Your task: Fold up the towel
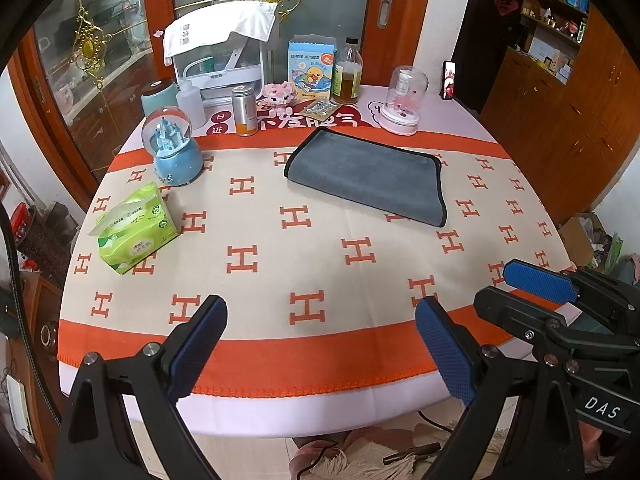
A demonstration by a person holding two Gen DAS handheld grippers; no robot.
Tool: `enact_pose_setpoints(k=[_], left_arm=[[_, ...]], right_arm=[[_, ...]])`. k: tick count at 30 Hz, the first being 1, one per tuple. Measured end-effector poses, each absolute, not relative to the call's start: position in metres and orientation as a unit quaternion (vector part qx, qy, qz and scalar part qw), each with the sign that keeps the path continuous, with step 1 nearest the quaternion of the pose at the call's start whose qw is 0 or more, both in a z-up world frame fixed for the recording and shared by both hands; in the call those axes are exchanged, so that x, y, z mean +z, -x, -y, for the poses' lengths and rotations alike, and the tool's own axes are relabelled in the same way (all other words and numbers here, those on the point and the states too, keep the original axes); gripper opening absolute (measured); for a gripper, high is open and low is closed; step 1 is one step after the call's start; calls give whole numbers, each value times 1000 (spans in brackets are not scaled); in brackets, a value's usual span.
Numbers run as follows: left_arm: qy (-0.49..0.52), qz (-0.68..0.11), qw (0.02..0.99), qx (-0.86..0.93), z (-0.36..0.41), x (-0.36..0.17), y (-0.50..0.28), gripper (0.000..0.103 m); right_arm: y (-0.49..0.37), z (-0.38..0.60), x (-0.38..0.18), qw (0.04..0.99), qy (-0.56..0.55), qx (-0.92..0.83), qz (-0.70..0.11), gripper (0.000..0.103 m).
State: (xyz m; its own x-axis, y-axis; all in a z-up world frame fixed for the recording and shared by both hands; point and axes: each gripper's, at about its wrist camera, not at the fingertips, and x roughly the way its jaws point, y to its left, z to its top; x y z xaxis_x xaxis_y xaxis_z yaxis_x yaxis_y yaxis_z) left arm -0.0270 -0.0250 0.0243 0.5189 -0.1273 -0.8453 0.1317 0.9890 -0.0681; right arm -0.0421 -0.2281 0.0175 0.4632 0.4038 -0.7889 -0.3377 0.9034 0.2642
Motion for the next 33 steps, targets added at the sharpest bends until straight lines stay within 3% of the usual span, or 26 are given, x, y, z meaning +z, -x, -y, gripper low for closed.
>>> enact_pose_setpoints(k=[33], left_arm=[[-3, -485, 872, -73, 23, 22, 25, 95]], right_arm=[[39, 229, 14, 856, -33, 211, -471, 46]])
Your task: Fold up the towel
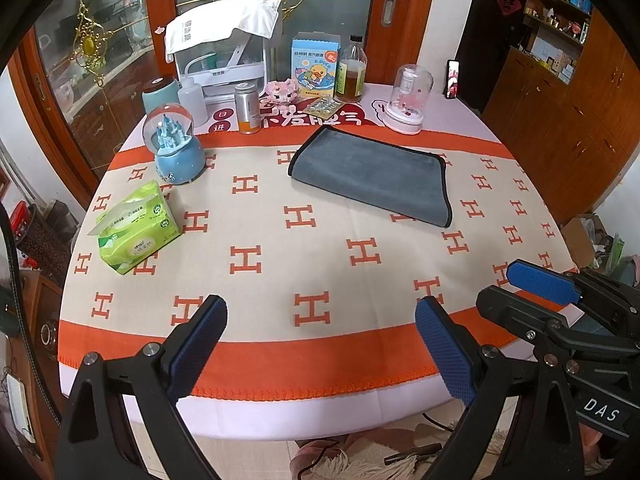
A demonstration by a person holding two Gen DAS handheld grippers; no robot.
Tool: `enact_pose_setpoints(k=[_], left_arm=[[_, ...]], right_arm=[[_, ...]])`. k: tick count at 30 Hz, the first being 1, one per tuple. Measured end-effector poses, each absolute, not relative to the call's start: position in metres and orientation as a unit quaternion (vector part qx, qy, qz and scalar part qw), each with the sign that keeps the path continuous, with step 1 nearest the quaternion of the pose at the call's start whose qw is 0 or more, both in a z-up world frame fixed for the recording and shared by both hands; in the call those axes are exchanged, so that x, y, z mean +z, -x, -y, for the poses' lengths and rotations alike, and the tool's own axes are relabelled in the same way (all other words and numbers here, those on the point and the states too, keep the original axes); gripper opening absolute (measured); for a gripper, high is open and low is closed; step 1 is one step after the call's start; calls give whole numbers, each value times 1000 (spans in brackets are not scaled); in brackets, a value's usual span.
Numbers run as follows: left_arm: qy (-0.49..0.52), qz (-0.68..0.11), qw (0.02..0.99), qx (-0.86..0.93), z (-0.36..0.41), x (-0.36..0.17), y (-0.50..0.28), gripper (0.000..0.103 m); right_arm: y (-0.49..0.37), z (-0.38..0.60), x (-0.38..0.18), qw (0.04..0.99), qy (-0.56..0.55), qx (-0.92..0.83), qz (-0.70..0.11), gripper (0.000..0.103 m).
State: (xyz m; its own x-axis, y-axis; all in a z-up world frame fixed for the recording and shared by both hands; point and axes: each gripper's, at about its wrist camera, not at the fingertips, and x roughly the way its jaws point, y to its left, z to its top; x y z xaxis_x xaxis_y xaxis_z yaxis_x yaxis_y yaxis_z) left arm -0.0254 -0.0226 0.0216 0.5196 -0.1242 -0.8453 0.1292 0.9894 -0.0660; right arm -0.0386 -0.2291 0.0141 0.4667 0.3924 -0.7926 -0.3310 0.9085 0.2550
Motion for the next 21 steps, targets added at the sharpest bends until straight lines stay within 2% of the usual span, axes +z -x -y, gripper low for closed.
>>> enact_pose_setpoints(k=[21], left_arm=[[-4, -487, 871, -65, 16, 16, 25, 95]], right_arm=[[38, 227, 14, 855, -33, 211, -473, 46]])
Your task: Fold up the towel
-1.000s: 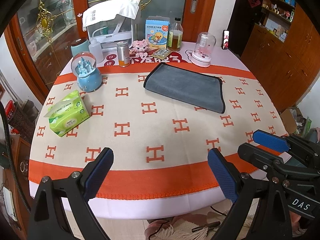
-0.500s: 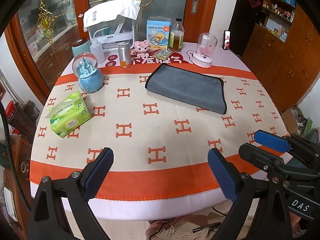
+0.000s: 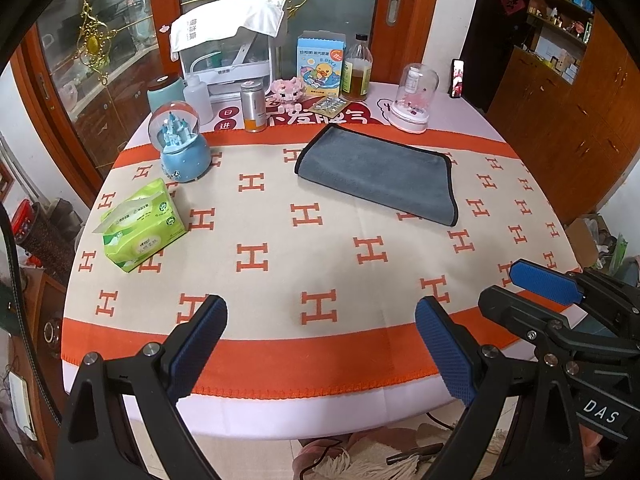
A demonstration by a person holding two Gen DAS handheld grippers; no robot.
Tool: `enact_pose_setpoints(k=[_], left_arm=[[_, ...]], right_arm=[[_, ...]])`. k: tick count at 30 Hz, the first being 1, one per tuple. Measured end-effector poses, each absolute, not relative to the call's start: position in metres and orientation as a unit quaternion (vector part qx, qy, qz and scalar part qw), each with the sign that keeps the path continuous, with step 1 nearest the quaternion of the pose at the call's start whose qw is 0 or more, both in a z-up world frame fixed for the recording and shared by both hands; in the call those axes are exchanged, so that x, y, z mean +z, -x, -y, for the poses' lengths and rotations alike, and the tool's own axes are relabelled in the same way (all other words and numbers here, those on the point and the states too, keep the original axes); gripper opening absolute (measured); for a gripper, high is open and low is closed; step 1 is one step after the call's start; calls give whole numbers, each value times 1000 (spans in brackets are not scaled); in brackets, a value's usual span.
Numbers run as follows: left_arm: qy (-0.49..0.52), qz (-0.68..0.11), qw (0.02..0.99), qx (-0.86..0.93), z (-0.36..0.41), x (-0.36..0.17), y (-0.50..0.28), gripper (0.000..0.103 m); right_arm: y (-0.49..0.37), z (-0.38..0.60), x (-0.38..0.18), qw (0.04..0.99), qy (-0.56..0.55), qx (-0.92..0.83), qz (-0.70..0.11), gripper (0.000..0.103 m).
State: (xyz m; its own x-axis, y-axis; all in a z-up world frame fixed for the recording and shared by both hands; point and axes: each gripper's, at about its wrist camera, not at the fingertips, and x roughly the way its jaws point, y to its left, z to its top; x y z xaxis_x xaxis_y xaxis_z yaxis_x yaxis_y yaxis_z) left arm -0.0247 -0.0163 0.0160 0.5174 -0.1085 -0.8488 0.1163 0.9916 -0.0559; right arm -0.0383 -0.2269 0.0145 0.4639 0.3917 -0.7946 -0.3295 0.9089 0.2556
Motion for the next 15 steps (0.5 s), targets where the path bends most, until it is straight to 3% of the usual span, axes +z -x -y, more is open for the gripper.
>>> enact_pose_setpoints(k=[15], left_arm=[[-3, -489, 870, -64, 17, 16, 25, 95]], right_arm=[[38, 229, 14, 854, -34, 210, -474, 46]])
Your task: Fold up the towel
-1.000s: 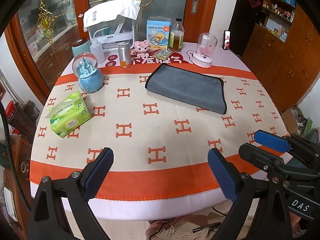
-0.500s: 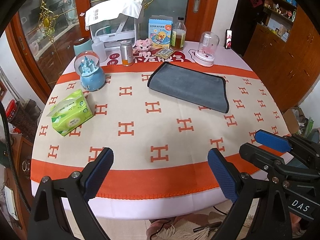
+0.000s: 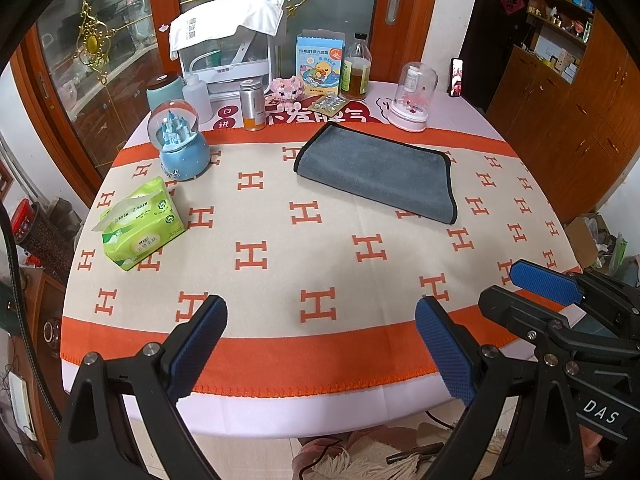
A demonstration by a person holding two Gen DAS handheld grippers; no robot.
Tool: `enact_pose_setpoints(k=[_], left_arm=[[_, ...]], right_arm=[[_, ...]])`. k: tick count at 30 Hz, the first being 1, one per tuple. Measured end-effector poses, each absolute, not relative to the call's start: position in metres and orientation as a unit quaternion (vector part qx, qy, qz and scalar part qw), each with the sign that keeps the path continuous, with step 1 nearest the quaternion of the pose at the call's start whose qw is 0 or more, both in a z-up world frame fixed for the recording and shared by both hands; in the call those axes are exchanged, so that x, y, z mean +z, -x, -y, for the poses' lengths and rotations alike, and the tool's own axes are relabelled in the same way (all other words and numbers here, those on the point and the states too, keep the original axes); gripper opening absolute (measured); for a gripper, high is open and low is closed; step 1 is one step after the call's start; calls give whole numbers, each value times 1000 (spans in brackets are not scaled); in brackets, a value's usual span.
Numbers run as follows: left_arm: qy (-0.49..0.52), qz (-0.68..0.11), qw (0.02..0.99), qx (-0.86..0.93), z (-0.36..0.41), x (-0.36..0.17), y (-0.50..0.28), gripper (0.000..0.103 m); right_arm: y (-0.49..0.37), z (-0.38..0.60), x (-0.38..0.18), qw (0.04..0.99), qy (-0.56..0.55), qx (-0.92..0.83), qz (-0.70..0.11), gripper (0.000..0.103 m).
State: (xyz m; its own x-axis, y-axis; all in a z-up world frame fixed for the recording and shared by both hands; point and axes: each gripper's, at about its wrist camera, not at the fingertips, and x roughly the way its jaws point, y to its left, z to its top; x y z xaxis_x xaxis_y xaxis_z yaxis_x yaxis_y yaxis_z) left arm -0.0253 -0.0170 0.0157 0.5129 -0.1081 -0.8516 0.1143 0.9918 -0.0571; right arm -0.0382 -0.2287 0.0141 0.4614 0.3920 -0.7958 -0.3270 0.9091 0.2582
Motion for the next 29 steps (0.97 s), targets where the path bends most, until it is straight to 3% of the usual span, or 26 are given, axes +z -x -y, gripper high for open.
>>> enact_pose_setpoints(k=[29], left_arm=[[-4, -494, 867, -63, 12, 11, 28, 95]], right_arm=[[43, 229, 6, 852, -31, 205, -482, 46]])
